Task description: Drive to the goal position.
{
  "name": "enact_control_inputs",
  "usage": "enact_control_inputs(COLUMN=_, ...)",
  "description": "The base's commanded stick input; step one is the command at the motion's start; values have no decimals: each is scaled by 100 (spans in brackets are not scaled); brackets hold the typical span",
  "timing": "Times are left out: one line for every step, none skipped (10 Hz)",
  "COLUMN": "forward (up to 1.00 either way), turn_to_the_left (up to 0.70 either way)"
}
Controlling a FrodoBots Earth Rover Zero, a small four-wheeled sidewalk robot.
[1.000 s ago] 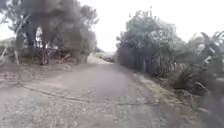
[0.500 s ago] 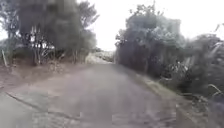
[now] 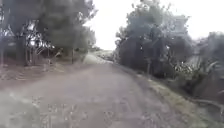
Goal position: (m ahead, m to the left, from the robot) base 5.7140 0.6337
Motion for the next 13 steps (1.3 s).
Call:
enact_control_inputs(forward=100, turn_to_the_left=0)
enact_control_inputs(forward=100, turn_to_the_left=0)
enact_control_inputs(forward=100, turn_to_the_left=0)
enact_control_inputs(forward=100, turn_to_the_left=0)
enact_control_inputs(forward=100, turn_to_the_left=0)
enact_control_inputs(forward=100, turn_to_the_left=0)
enact_control_inputs(forward=100, turn_to_the_left=0)
enact_control_inputs(forward=100, turn_to_the_left=0)
enact_control_inputs(forward=100, turn_to_the_left=0)
enact_control_inputs(forward=100, turn_to_the_left=0)
enact_control_inputs(forward=100, turn_to_the_left=0)
enact_control_inputs(forward=100, turn_to_the_left=0)
enact_control_inputs(forward=100, turn_to_the_left=0)
